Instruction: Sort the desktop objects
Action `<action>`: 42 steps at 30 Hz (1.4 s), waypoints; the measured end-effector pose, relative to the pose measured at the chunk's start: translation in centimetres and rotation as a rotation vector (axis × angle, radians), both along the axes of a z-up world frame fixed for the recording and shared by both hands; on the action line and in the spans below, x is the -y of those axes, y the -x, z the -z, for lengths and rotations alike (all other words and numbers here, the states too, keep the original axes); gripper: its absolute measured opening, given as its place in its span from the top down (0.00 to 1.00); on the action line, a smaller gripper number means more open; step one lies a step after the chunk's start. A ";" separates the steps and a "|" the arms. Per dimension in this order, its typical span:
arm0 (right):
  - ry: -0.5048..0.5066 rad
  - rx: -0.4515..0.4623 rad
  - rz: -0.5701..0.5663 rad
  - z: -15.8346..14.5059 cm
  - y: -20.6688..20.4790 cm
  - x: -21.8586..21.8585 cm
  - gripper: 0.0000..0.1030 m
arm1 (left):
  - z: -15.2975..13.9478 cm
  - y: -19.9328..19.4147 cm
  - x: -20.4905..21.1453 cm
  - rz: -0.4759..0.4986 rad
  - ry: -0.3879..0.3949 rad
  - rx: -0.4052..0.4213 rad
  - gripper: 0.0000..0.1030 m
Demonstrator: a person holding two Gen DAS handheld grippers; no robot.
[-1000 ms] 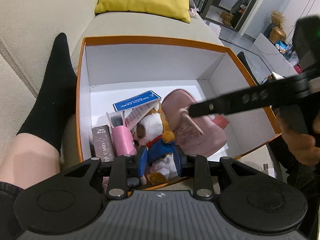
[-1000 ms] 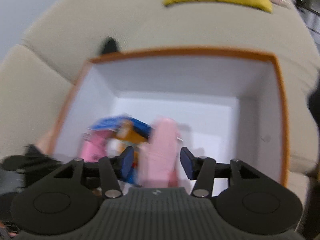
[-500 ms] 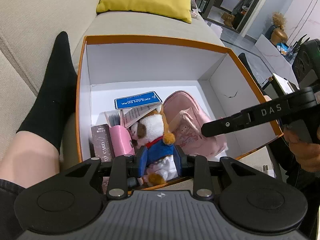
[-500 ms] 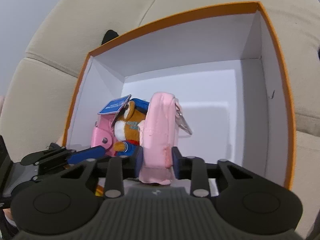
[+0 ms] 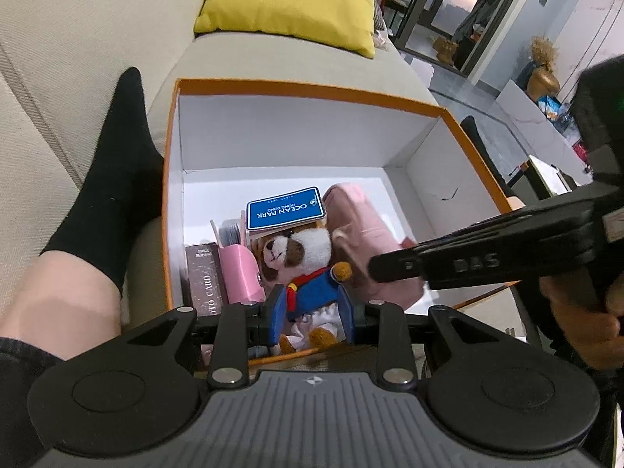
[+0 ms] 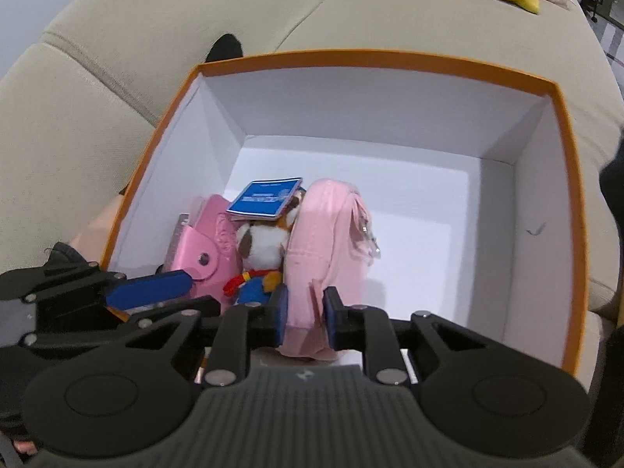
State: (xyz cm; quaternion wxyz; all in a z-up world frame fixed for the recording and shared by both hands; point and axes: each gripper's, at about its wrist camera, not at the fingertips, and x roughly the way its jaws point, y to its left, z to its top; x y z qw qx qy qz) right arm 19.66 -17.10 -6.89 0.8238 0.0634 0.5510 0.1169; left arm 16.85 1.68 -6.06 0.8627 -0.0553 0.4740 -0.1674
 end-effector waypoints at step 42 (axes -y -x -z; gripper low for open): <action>-0.043 0.356 -0.043 -4.8 9.0 1.4 0.57 | -3.8 7.3 -2.1 -0.109 0.040 0.095 0.67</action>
